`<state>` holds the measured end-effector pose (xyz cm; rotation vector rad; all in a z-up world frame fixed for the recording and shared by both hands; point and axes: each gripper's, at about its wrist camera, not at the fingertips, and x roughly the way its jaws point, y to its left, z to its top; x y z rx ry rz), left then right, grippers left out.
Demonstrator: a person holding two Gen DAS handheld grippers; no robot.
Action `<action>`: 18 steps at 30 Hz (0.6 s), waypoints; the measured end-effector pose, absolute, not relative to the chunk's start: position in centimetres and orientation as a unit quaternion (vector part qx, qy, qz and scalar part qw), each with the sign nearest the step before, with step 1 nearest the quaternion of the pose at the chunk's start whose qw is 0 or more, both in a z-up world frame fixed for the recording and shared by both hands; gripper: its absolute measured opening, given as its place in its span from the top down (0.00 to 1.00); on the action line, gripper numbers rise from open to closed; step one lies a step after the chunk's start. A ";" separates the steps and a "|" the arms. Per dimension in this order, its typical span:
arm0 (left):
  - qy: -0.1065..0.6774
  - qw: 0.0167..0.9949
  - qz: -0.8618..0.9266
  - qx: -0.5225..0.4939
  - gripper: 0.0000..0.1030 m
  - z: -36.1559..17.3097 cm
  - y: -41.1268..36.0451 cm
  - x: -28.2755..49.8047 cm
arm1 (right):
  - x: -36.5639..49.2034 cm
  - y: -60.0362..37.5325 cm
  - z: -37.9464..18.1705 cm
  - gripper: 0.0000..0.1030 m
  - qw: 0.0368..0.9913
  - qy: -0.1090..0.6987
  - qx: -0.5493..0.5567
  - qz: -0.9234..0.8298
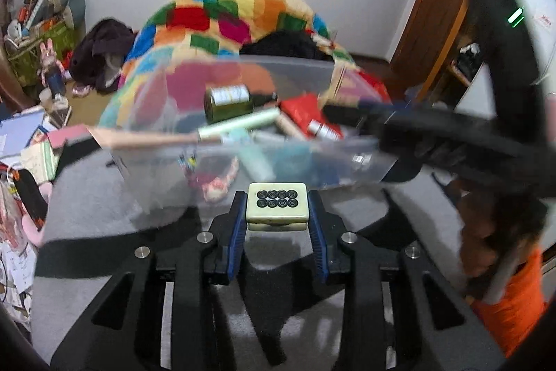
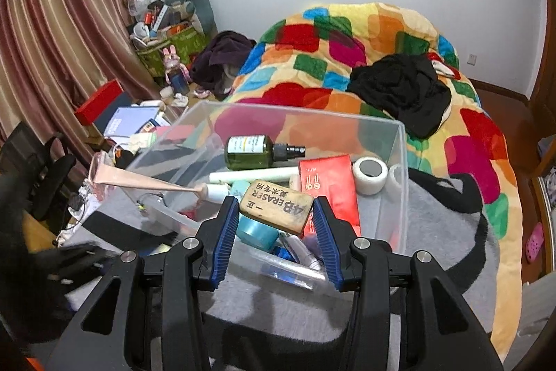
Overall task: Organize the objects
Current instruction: 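Lower the tan eraser and gold tin into the clear box and open both tools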
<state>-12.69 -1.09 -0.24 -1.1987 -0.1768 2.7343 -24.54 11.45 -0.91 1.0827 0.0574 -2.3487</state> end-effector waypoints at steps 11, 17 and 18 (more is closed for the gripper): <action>-0.070 0.068 0.924 -0.370 0.68 2.5 -1.5 -14.7 | -24.3 11.7 -1.1 0.60 0.283 0.025 0.407 -0.868; -0.075 0.057 0.918 -0.384 0.67 1.3 -1.7 -16.2 | -23.4 12.3 -0.4 0.59 0.285 0.030 0.392 -0.874; -0.075 0.056 0.919 -0.383 0.67 1.2 -1.7 -16.2 | -23.1 12.4 -0.2 0.59 0.287 0.029 0.390 -0.875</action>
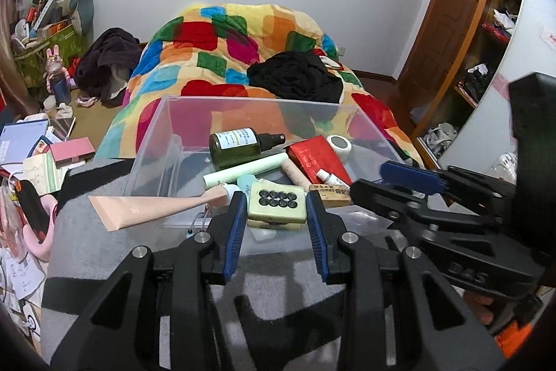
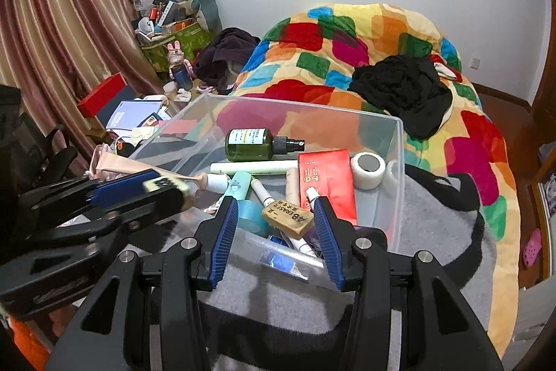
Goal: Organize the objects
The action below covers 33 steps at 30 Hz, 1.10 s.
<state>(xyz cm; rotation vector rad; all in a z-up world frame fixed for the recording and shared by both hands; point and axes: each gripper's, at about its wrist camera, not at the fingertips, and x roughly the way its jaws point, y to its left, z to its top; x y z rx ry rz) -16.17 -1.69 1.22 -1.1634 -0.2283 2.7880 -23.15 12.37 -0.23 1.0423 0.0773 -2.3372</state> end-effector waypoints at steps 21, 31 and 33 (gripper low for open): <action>-0.058 0.063 0.939 -0.332 0.48 3.5 -1.0 -11.3 | -18.1 14.6 2.9 0.55 0.311 0.032 0.327 -0.892; -0.041 0.052 0.952 -0.298 0.24 3.9 -0.7 -7.4 | -14.8 15.8 3.2 0.27 0.306 0.046 0.288 -0.906; -0.037 0.048 0.954 -0.292 0.18 3.7 -0.4 -6.6 | -14.4 16.0 3.1 0.23 0.305 0.044 0.286 -0.907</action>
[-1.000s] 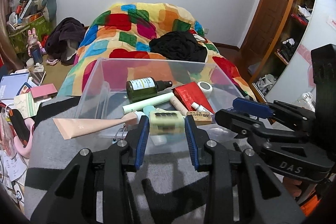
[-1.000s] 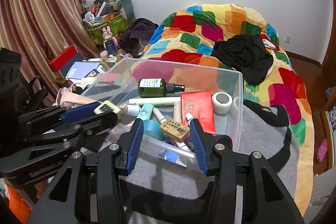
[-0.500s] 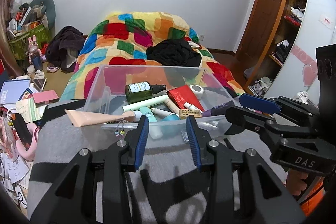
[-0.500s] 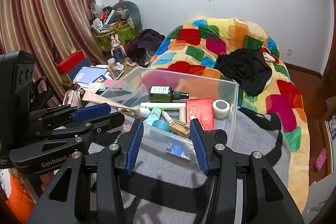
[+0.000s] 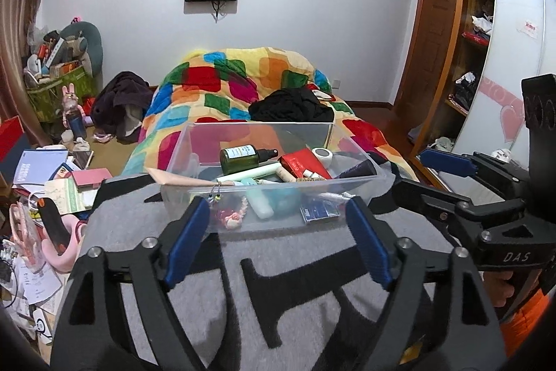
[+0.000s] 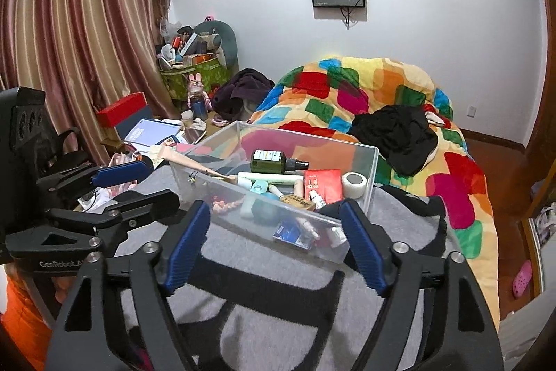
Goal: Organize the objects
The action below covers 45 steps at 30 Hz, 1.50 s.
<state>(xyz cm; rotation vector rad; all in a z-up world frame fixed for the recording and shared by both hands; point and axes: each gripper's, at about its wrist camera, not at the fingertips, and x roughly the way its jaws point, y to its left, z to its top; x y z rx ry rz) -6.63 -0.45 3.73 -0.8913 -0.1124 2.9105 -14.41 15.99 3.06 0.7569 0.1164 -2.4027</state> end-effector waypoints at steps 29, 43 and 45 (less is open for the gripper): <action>-0.041 0.043 0.950 -0.306 0.09 1.4 0.1 -4.7 | -12.7 16.4 0.5 0.19 0.301 0.034 0.312 -0.900; -0.044 0.042 0.950 -0.305 0.08 1.4 0.1 -4.8 | -12.4 16.3 0.3 0.19 0.302 0.031 0.313 -0.900; -0.045 0.042 0.950 -0.305 0.08 1.5 0.1 -4.8 | -12.4 16.3 0.3 0.19 0.302 0.031 0.313 -0.900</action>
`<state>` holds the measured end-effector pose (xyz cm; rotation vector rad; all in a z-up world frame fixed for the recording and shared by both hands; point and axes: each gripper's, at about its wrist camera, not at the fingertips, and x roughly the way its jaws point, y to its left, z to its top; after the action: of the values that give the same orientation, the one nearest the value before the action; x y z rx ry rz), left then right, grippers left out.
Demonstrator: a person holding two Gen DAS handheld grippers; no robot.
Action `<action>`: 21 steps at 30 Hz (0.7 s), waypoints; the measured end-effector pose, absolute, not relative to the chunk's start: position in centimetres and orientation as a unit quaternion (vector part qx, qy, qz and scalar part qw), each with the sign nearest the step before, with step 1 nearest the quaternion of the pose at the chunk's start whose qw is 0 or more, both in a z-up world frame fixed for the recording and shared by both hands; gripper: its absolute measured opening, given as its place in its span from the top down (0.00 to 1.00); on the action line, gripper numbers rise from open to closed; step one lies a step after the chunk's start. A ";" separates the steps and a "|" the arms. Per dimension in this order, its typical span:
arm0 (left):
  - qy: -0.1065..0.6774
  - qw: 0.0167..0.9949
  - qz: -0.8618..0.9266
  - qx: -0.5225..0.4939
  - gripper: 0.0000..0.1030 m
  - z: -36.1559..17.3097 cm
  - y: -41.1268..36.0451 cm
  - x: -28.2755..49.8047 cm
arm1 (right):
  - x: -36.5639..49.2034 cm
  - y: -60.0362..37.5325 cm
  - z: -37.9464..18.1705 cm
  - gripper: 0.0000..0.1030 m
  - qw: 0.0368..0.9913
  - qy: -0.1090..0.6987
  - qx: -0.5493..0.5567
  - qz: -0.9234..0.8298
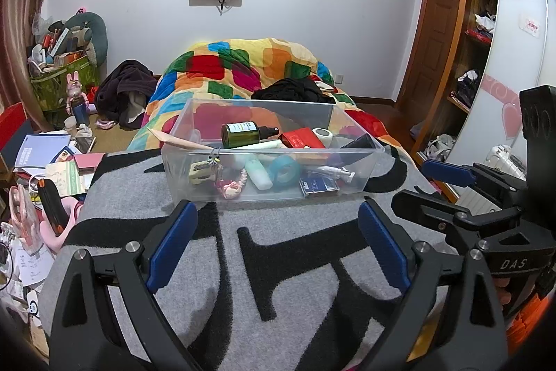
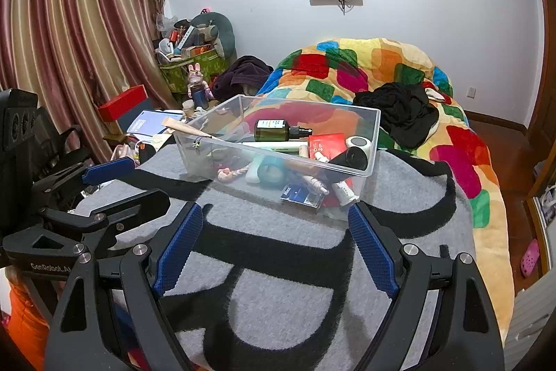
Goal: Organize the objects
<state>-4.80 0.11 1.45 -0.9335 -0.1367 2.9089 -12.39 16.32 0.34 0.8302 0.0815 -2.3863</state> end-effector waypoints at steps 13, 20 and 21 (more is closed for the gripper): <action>-0.049 0.037 0.950 -0.306 0.07 1.5 0.1 -4.8 | -12.0 16.2 0.2 0.18 0.305 0.028 0.313 -0.899; -0.059 0.037 0.946 -0.317 0.07 1.4 0.0 -5.0 | -12.0 16.2 0.3 0.18 0.305 0.029 0.314 -0.899; -0.059 0.037 0.946 -0.318 0.07 1.4 0.0 -5.1 | -12.0 16.2 0.3 0.18 0.305 0.029 0.314 -0.899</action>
<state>-5.06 -0.05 1.41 -0.9760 -0.1819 2.9019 -11.98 16.18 0.25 0.8322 0.0771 -2.3791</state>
